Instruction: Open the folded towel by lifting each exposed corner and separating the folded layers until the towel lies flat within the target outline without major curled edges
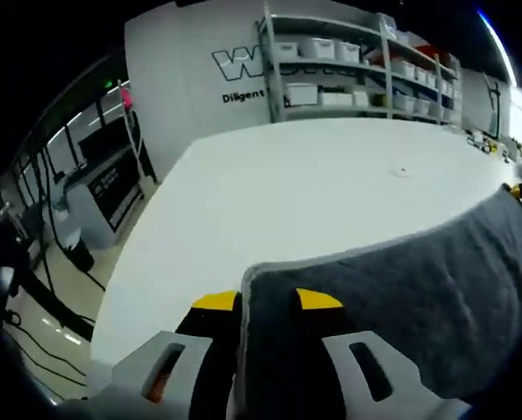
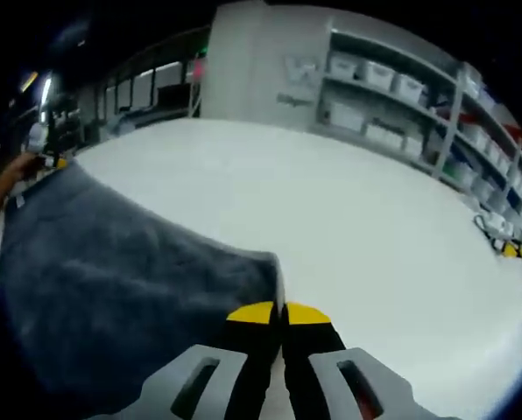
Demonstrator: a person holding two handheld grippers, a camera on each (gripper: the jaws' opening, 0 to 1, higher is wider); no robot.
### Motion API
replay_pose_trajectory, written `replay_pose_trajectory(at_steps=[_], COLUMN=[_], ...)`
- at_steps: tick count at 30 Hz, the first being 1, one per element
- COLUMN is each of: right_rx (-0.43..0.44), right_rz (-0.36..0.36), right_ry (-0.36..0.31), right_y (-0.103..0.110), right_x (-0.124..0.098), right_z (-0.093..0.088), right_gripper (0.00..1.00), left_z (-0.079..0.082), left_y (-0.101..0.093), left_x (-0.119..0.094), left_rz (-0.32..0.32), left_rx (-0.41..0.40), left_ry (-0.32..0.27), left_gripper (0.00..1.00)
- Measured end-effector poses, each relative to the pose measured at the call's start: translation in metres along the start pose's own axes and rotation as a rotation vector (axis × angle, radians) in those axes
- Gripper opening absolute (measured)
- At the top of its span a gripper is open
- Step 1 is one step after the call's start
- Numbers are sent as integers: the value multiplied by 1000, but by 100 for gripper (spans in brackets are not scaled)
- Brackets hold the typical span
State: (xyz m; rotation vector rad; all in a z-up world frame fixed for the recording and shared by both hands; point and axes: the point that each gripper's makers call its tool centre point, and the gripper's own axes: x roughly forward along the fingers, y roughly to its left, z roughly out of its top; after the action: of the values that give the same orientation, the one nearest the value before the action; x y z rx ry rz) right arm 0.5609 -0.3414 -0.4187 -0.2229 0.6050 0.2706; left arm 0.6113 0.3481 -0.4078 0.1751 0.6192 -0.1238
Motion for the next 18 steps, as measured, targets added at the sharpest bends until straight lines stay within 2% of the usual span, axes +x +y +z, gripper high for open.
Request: replay_pose_trajectory(at_steps=[1, 2, 5, 11, 13, 15, 18], right_rx=[0, 0, -16, -47, -39, -15, 2], right_rz=[0, -1, -11, -28, -34, -46, -60], right_ry=[1, 1, 2, 14, 15, 15, 21], right_y=[-1, -2, -4, -8, -10, -15, -27], right_x=[1, 2, 8, 23, 28, 34, 45], right_z=[1, 2, 6, 15, 18, 22, 29], right_gripper=[0, 0, 0, 0, 0, 0, 0], left_z=[-2, 1, 1, 2, 4, 6, 10], left_y=[2, 2, 11, 19, 22, 21, 21], left_x=[2, 3, 3, 7, 9, 12, 16], left_rz=[4, -5, -7, -23, -24, -42, -44], left_rx=[11, 1, -18, -46, -67, -121, -106], left_ry=[7, -13, 0, -3, -15, -28, -31], left_gripper=[22, 20, 5, 2, 2, 2, 2])
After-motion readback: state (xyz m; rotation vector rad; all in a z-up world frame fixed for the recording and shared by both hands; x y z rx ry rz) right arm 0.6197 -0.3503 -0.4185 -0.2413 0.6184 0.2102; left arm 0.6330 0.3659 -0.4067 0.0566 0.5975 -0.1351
